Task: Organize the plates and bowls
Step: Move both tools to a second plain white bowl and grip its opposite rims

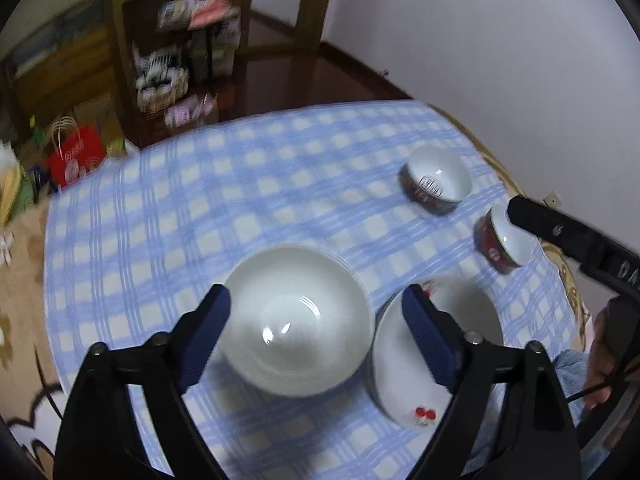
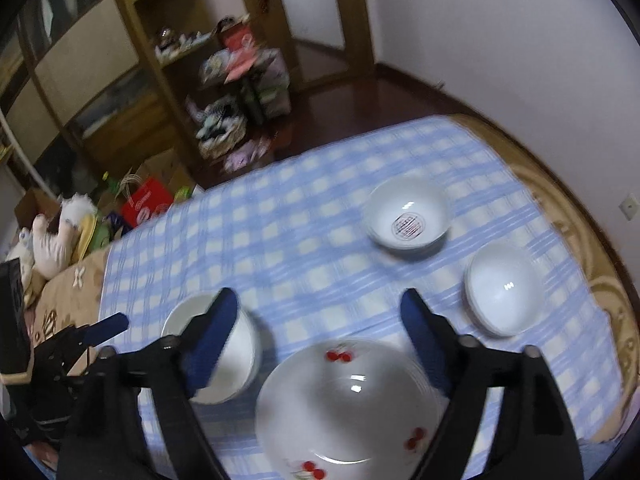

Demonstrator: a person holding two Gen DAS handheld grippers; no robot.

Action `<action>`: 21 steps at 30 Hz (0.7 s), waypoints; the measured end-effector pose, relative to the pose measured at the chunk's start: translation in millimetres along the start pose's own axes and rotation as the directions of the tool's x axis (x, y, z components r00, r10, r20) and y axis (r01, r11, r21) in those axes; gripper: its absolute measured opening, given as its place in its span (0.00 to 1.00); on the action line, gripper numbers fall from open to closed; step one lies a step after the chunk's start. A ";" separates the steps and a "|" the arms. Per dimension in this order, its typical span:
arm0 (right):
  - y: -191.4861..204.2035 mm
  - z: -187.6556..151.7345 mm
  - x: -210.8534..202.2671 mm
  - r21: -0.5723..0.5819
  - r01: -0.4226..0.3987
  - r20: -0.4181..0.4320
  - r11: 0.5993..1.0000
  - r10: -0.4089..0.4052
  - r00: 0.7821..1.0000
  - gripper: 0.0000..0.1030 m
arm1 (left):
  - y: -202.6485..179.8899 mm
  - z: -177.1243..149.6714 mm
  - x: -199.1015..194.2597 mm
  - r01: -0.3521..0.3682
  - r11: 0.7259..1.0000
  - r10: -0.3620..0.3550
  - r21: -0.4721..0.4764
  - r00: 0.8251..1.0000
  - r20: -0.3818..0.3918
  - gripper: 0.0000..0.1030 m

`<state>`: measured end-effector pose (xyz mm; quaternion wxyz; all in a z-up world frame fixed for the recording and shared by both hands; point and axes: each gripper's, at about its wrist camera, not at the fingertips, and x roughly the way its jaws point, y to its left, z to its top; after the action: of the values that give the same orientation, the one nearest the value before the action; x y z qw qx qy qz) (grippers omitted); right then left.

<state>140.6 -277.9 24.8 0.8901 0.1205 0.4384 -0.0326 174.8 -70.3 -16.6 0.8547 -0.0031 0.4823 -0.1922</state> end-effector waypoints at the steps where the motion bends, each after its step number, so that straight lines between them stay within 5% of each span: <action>1: -6.5 5.2 -7.1 0.008 0.009 0.012 1.000 -0.010 1.000 0.94 | -8.9 4.2 -3.7 -0.007 1.000 0.007 0.015 1.000 0.021 0.89; 13: -67.5 46.9 -52.9 -0.007 0.151 0.092 0.989 -0.150 0.984 0.95 | -68.3 42.8 8.1 0.047 0.997 -0.047 0.054 0.999 -0.006 0.90; 21: -129.2 40.8 -51.6 0.109 0.168 0.116 0.980 -0.180 0.977 0.95 | -115.2 58.3 26.8 0.100 0.990 -0.100 0.096 0.995 -0.003 0.90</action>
<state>119.4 -415.4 65.4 0.9025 0.1232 0.3885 -0.1393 197.8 -196.3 14.5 0.8434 0.0137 0.4711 -0.2578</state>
